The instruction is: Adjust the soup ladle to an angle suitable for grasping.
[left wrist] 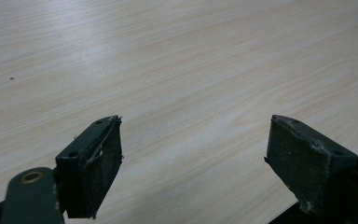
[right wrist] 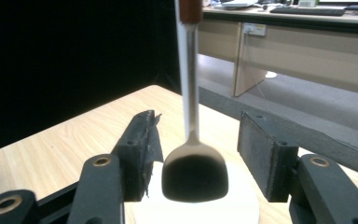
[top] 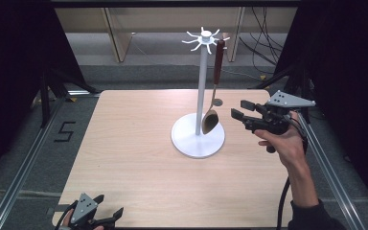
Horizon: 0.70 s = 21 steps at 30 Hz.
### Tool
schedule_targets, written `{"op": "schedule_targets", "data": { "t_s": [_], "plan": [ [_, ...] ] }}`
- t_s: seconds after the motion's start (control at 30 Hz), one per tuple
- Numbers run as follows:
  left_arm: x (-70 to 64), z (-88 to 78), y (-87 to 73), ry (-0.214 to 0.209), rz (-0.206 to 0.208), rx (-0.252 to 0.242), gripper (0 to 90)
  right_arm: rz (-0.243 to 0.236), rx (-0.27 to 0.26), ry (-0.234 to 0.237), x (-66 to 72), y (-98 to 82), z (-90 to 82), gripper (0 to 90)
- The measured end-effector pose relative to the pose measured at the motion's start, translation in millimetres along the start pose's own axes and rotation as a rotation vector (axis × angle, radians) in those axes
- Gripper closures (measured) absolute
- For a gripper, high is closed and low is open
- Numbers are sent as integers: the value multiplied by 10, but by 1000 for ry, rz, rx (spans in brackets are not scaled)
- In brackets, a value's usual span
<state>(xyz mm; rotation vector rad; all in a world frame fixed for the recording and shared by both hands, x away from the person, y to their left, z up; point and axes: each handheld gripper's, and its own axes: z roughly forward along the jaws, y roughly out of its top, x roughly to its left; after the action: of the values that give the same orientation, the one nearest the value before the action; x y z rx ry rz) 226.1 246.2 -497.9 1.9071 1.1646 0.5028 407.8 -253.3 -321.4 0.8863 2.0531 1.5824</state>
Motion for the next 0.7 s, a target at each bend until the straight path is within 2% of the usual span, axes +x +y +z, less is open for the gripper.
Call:
{"op": "schedule_targets", "data": {
  "t_s": [0.03,0.1,0.13,0.23,0.27,0.3,0.33,0.37,0.43,0.53,0.57,0.63,0.67,0.7],
  "plan": [
    [-7,7,-1,-2,-7,-6,175,-6,2,11,5,-46,13,466],
    [8,-5,0,9,5,8,175,10,9,26,10,-79,8,465],
    [8,-5,0,9,5,8,175,15,20,22,17,-95,0,465],
    [-9,-6,-2,4,-11,0,175,-21,17,20,6,-142,15,462],
    [-13,-8,2,7,-13,-2,174,10,46,22,37,-162,7,462],
    [-13,-8,2,7,-13,-2,175,10,46,22,37,-162,7,462],
    [-16,-2,9,3,-7,-2,175,-24,31,21,21,-204,34,460],
    [-16,-2,9,3,-7,-2,175,-24,31,21,21,-204,34,460],
    [-23,15,7,-1,-17,-6,175,-19,64,30,25,-252,41,453],
    [-21,16,6,-1,-22,-9,175,-24,70,28,15,-297,69,452],
    [-21,16,6,-1,-22,-9,175,-2,86,24,33,-310,70,451],
    [-23,9,8,-1,-22,-11,174,-16,86,24,34,-341,97,451],
    [-23,9,8,-1,-22,-11,174,1,95,30,57,-358,104,451],
    [-27,7,9,0,-24,-12,175,-15,96,27,57,-374,116,450]
  ]
}}
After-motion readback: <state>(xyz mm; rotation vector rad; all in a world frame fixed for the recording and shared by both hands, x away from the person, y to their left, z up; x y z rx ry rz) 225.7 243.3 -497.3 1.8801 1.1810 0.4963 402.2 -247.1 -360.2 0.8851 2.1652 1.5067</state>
